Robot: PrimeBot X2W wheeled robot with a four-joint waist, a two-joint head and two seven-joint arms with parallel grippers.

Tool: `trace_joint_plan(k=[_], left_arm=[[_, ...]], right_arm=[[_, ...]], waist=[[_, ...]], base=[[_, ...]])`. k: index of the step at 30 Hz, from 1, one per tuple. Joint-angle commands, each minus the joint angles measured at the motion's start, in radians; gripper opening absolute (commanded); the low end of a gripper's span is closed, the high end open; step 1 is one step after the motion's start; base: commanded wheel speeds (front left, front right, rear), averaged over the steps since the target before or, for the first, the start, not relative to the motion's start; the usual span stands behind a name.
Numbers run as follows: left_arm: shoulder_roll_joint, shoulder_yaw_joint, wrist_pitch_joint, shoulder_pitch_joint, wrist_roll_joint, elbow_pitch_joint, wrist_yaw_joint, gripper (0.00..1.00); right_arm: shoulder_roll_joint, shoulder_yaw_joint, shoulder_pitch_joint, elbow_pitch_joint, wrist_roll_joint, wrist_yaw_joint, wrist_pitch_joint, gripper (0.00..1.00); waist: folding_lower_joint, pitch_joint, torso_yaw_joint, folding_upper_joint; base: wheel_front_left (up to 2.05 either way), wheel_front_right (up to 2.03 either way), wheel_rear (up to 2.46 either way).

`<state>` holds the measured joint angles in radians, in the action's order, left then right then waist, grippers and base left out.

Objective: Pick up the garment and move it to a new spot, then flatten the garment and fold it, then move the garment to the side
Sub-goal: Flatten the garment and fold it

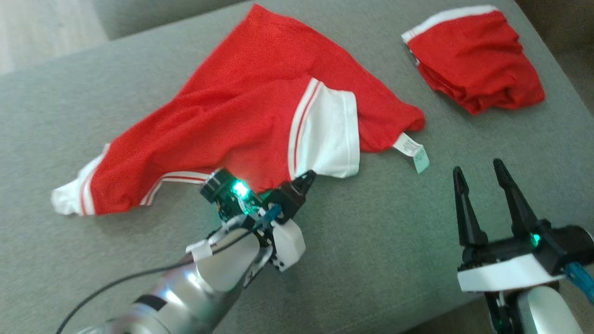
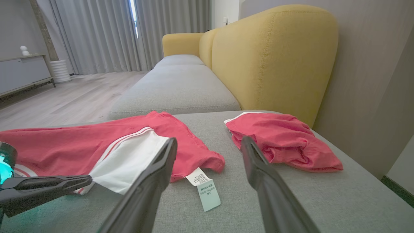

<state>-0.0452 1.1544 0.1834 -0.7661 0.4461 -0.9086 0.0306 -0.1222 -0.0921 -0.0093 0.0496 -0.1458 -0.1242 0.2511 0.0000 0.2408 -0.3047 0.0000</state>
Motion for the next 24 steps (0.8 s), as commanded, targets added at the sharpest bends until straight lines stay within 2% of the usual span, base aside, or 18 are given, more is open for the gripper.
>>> trace_joint_plan(k=[1, 5, 10, 19, 21, 24], left_arm=[[-0.006, -0.021, 0.022, -0.005, 0.01, 0.033, 0.012, 0.0], [-0.037, -0.029, 0.036, 0.041, 0.025, 0.063, 0.025, 0.0], [-0.129, -0.035, 0.033, 0.118, 0.043, 0.152, 0.044, 0.0], [-0.311, -0.05, -0.06, 0.175, 0.063, 0.382, 0.091, 0.0], [-0.335, -0.051, -0.074, 0.181, 0.065, 0.425, 0.096, 0.0], [-0.341, -0.055, -0.053, 0.19, 0.062, 0.463, 0.112, 0.0]], right_arm=[[-0.016, -0.01, 0.011, -0.027, 0.009, -0.007, 0.011, 1.0], [-0.017, -0.001, 0.035, -0.028, 0.013, -0.007, 0.011, 1.0], [-0.019, 0.011, 0.07, -0.03, 0.018, -0.007, 0.011, 1.0], [-0.03, 0.0, 0.091, -0.038, 0.028, -0.007, 0.011, 1.0], [-0.033, -0.003, 0.091, -0.038, 0.028, -0.007, 0.011, 1.0], [-0.037, -0.007, 0.089, -0.037, 0.028, -0.007, 0.011, 1.0]], waist=[[0.0, -0.044, 0.04, 0.0], [0.0, -0.079, 0.073, 0.0], [0.0, -0.119, 0.13, 0.0], [0.0, -0.133, 0.195, 0.0], [0.0, -0.131, 0.2, 0.0], [0.0, -0.126, 0.203, 0.0]], base=[[0.0, 0.0, 0.0], [0.0, 0.0, 0.0], [0.0, 0.0, 0.0], [0.0, 0.0, 0.0], [0.0, 0.0, 0.0], [0.0, 0.0, 0.0]])
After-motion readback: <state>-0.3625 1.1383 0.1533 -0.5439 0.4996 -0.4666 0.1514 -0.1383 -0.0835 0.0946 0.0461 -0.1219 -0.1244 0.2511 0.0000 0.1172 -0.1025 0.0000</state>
